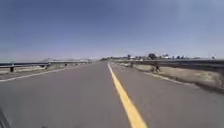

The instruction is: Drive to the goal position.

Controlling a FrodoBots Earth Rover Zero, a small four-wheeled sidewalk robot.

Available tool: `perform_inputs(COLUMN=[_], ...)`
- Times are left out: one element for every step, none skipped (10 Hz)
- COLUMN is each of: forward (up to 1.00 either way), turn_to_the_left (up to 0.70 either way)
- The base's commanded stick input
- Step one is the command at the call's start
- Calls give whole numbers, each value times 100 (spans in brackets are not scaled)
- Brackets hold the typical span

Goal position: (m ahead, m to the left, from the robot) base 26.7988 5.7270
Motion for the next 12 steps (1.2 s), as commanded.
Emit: perform_inputs(forward=[85,85,85,85,85,85,85,85,85,85,85,85], turn_to_the_left=[0,0,0,0,0,0,0,0,0,0,0,0])
